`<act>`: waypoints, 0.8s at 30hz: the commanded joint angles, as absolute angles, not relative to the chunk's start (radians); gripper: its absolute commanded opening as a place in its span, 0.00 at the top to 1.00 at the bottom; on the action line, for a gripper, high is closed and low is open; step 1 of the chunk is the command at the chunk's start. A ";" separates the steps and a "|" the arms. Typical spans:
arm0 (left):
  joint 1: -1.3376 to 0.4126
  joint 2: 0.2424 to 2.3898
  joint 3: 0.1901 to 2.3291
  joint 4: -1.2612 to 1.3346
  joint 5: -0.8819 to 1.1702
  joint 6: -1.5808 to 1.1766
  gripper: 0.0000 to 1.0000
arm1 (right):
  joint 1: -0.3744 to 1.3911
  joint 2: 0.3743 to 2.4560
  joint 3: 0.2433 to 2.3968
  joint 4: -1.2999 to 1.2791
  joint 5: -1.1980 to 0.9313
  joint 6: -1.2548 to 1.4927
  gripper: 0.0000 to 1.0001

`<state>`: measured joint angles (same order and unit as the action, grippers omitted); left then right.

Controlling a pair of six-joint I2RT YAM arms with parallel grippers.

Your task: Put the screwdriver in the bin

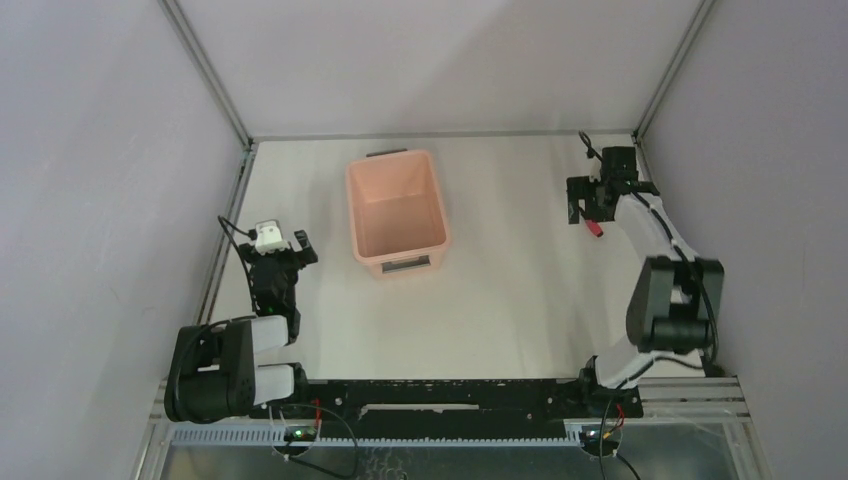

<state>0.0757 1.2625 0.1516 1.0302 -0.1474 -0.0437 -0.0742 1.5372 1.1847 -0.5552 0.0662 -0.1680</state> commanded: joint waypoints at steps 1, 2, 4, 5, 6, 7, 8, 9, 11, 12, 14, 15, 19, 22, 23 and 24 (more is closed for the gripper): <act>0.069 1.256 0.190 1.060 -0.152 -0.026 0.00 | -0.126 1.666 1.268 -0.564 0.017 -0.325 0.00; 0.069 1.256 0.190 1.060 -0.151 -0.026 0.00 | -0.135 1.693 1.283 -0.556 0.012 -0.338 0.00; 0.069 1.256 0.191 1.060 -0.152 -0.026 0.00 | -0.153 1.747 1.319 -0.541 -0.033 -0.361 0.00; 0.069 1.257 0.191 1.060 -0.152 -0.026 0.00 | -0.157 1.772 1.329 -0.535 -0.036 -0.379 0.00; 0.069 1.256 0.191 1.060 -0.151 -0.026 0.00 | -0.159 1.800 1.342 -0.529 -0.030 -0.390 0.00; 0.069 1.256 0.191 1.060 -0.151 -0.026 0.00 | -0.163 1.824 1.356 -0.526 -0.026 -0.399 0.00; 0.069 1.257 0.191 1.060 -0.151 -0.026 0.00 | -0.165 1.850 1.370 -0.519 -0.024 -0.402 0.00; 0.069 1.257 0.190 1.060 -0.151 -0.026 0.00 | -0.170 1.876 1.388 -0.516 -0.030 -0.402 0.00; 0.069 1.256 0.191 1.060 -0.151 -0.026 0.00 | -0.187 1.932 1.435 -0.525 -0.060 -0.396 0.01; 0.069 1.256 0.191 1.060 -0.151 -0.026 0.00 | -0.193 1.950 1.461 -0.534 -0.067 -0.389 0.01; 0.069 1.255 0.191 1.060 -0.151 -0.025 0.00 | -0.198 2.011 1.518 -0.567 -0.083 -0.382 0.05; 0.069 1.256 0.191 1.060 -0.152 -0.026 0.00 | -0.198 2.037 1.544 -0.590 -0.099 -0.381 0.08; 0.069 1.257 0.190 1.060 -0.151 -0.026 0.00 | -0.198 2.095 1.567 -0.619 -0.130 -0.348 0.16; 0.069 1.256 0.191 1.059 -0.151 -0.026 0.00 | -0.198 2.111 1.541 -0.615 -0.129 -0.326 0.33; 0.069 1.256 0.191 1.060 -0.151 -0.026 0.00 | -0.199 2.111 1.534 -0.616 -0.124 -0.319 0.40; 0.069 1.256 0.190 1.060 -0.151 -0.026 0.00 | -0.199 2.107 1.528 -0.620 -0.125 -0.313 0.55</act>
